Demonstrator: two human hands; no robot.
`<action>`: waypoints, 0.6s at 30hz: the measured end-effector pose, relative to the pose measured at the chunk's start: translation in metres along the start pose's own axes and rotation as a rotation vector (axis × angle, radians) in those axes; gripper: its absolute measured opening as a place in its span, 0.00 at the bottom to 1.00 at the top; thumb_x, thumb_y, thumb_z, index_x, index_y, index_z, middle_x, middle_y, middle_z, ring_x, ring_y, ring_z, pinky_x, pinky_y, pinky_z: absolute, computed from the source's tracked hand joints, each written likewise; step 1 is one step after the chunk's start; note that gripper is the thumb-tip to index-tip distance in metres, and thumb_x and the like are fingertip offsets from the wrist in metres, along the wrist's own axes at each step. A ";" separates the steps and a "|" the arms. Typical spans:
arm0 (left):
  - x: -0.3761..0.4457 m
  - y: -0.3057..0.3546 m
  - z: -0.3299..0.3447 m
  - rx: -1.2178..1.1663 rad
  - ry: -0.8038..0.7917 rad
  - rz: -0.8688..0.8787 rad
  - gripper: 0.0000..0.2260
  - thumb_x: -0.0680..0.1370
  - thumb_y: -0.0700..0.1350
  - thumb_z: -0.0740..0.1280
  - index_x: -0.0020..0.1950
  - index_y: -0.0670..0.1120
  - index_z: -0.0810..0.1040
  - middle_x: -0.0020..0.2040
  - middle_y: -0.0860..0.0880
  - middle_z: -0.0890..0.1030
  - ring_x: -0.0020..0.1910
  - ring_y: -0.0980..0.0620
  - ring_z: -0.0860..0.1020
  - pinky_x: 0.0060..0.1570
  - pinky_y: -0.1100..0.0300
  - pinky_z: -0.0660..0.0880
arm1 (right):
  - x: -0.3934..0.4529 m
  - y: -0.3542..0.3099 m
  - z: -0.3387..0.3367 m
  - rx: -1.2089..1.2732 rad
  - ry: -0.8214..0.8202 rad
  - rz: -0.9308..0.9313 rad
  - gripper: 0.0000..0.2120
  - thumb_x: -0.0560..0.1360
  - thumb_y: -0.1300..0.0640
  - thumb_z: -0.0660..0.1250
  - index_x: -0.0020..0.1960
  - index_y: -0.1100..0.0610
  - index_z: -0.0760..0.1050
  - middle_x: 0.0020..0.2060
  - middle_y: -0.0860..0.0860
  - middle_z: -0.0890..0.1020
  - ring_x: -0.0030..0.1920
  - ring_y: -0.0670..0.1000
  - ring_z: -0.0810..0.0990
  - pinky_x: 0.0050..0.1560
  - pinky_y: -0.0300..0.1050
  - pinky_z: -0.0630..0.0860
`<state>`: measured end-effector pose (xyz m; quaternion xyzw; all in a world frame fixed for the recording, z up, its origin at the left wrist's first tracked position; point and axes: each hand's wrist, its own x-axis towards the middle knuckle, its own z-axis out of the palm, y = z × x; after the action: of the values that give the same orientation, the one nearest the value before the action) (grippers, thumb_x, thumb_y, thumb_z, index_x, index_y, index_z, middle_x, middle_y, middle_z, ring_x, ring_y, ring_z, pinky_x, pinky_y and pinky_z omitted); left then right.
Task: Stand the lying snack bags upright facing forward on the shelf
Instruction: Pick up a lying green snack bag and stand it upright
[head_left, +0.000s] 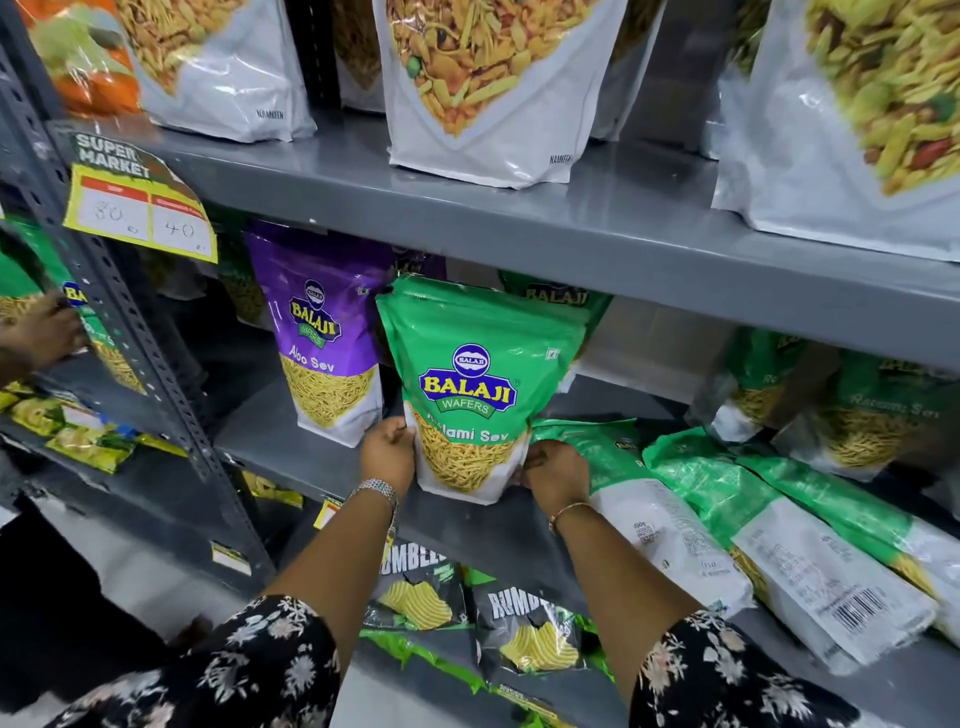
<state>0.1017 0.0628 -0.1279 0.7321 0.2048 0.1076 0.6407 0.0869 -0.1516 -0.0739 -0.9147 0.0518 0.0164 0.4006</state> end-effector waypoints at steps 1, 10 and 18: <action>0.003 -0.001 0.000 -0.011 -0.004 0.000 0.14 0.69 0.48 0.61 0.45 0.42 0.80 0.50 0.36 0.83 0.51 0.37 0.80 0.57 0.38 0.75 | -0.002 0.001 0.001 -0.006 0.000 0.005 0.09 0.67 0.66 0.68 0.46 0.60 0.84 0.45 0.60 0.86 0.48 0.60 0.83 0.41 0.37 0.72; 0.008 0.002 -0.010 0.041 -0.074 0.029 0.07 0.71 0.47 0.63 0.36 0.51 0.80 0.42 0.40 0.81 0.47 0.39 0.80 0.57 0.39 0.75 | -0.001 0.012 0.004 0.002 0.079 0.021 0.07 0.67 0.65 0.69 0.43 0.61 0.83 0.43 0.59 0.86 0.46 0.59 0.83 0.40 0.38 0.70; 0.019 -0.010 -0.010 -0.041 -0.131 0.006 0.10 0.70 0.44 0.61 0.32 0.52 0.80 0.34 0.44 0.75 0.43 0.44 0.74 0.50 0.42 0.74 | -0.006 0.016 0.005 0.010 0.114 0.029 0.05 0.67 0.65 0.70 0.41 0.61 0.83 0.41 0.59 0.87 0.45 0.58 0.84 0.44 0.41 0.77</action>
<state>0.1128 0.0805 -0.1383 0.7248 0.1580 0.0658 0.6673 0.0790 -0.1584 -0.0887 -0.9111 0.0878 -0.0300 0.4015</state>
